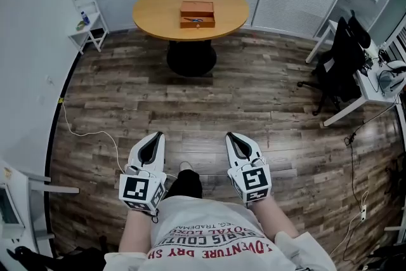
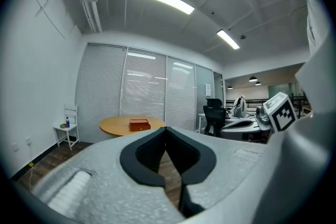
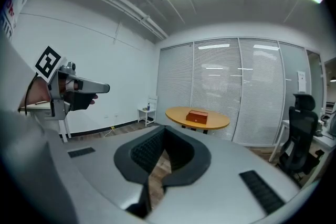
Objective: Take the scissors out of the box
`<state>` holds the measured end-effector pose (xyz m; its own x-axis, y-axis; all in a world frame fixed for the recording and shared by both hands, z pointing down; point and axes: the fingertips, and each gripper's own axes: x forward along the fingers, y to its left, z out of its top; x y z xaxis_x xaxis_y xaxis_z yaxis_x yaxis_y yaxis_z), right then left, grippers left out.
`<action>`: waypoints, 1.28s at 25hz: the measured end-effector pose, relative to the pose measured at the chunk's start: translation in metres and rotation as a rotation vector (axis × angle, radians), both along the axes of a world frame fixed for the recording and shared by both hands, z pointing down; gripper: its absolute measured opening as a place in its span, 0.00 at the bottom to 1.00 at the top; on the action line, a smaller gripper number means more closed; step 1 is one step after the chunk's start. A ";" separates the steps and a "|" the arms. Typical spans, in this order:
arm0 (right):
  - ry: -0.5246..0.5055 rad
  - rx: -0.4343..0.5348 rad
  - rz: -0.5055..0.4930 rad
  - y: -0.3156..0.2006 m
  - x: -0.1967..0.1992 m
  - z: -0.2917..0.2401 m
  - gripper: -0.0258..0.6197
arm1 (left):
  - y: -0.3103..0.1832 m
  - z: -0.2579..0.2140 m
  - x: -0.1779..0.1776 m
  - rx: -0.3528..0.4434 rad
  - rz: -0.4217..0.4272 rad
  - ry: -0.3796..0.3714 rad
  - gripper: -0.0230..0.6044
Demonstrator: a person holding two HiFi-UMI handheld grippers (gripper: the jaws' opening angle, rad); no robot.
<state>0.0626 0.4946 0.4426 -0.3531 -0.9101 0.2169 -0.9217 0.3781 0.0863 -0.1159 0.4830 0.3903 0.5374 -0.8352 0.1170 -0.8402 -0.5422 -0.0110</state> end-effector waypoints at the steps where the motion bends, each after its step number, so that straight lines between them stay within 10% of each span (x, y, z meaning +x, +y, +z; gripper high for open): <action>1: -0.003 -0.001 -0.001 -0.010 0.001 0.002 0.05 | -0.010 0.000 -0.001 0.001 -0.002 -0.003 0.05; 17: 0.043 -0.052 0.016 -0.263 0.013 0.017 0.05 | -0.277 -0.007 -0.008 0.043 -0.027 0.014 0.05; 32: 0.031 -0.064 -0.049 -0.430 0.013 0.030 0.05 | -0.419 0.029 -0.010 -0.029 -0.091 0.016 0.05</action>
<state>0.0759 0.0648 0.4723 -0.3895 -0.8758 0.2852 -0.8990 0.4288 0.0887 -0.1259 0.0642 0.4191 0.4614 -0.8770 0.1339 -0.8859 -0.4635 0.0173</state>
